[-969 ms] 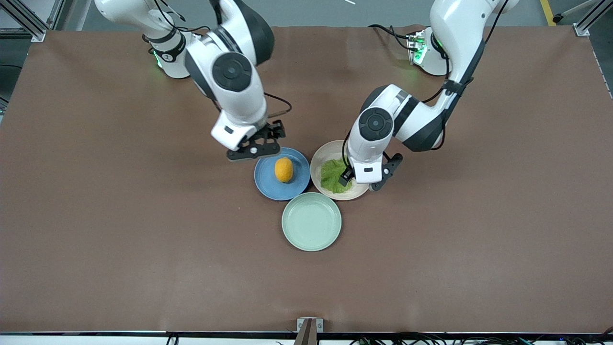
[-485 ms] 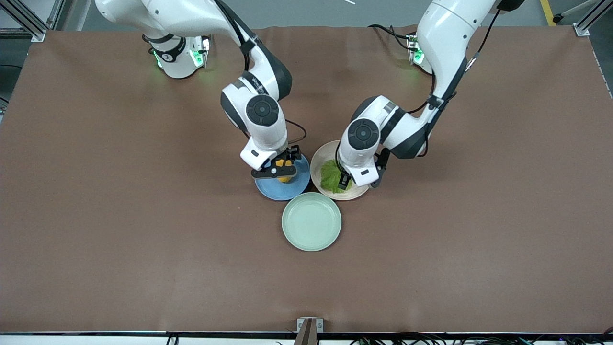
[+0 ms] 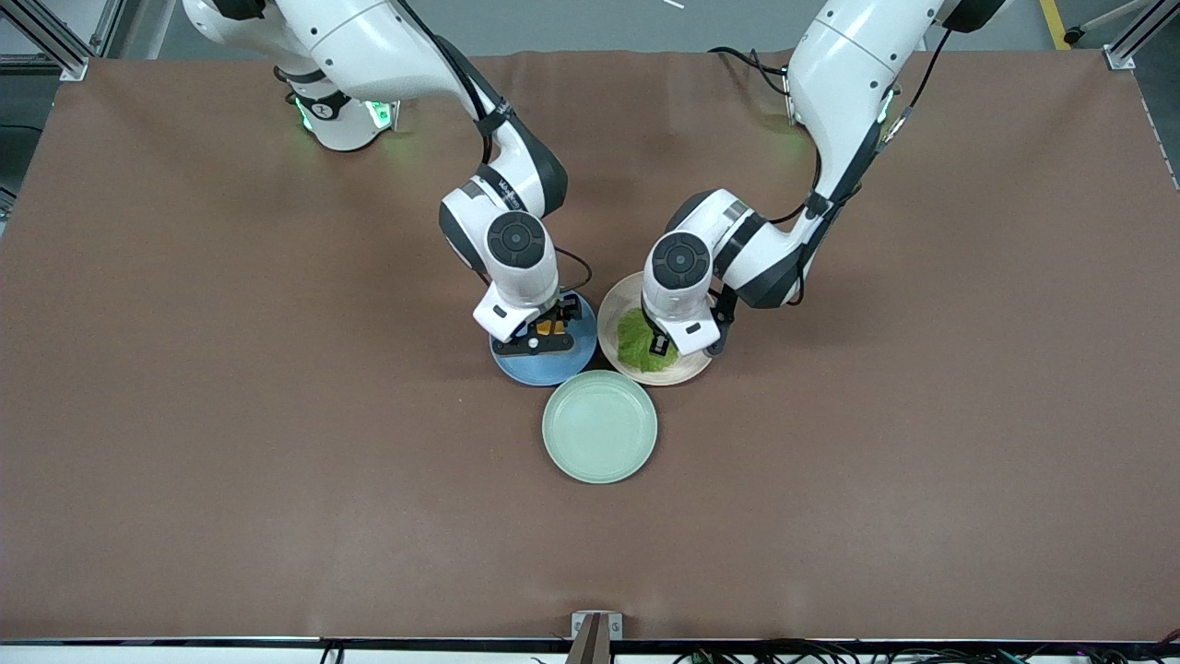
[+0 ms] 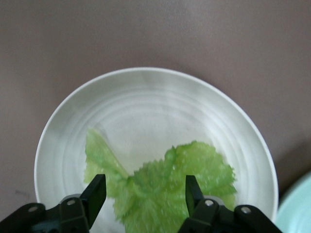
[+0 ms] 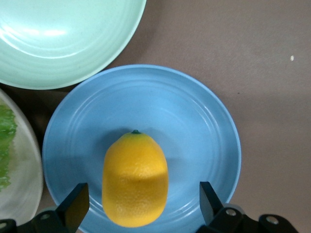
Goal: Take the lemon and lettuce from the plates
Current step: 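Close the right gripper on the lemon while the left gripper grips the lettuce, then lift the lemon with the right gripper while the left gripper lifts the lettuce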
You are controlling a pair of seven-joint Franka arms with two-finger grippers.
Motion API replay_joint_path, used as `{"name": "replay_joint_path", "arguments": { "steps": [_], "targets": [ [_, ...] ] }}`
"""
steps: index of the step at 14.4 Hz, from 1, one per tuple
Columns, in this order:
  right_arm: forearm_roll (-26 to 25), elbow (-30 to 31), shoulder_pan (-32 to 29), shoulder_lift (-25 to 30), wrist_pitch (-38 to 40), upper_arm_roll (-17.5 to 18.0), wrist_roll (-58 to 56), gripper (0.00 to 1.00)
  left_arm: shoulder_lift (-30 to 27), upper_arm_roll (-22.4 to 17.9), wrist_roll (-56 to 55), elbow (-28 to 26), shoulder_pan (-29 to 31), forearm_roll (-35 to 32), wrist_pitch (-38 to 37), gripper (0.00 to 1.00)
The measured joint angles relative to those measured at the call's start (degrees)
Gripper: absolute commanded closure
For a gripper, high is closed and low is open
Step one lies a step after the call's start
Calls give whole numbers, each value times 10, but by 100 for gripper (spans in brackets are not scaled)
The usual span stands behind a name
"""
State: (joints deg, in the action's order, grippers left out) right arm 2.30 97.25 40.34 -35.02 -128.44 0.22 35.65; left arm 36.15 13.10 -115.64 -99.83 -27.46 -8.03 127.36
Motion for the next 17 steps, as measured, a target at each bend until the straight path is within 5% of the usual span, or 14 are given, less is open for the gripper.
{"name": "replay_joint_path", "arguments": {
  "steps": [3,6,9,14,17],
  "targets": [
    [37,0,1,-11,-18,0,0,0,11,0,-16,0,0,-11,1,40],
    [39,0,2,-22,-21,0,0,0,13,1,-17,0,-5,-11,1,62],
    [40,0,2,-28,-21,0,0,20,13,1,-18,0,-7,-11,1,95],
    [41,-1,3,-30,-21,0,0,62,10,1,-19,7,-7,-39,6,100],
    [41,-2,3,-30,-21,0,0,71,-17,-4,-17,23,1,-46,-2,100]
  ]
}}
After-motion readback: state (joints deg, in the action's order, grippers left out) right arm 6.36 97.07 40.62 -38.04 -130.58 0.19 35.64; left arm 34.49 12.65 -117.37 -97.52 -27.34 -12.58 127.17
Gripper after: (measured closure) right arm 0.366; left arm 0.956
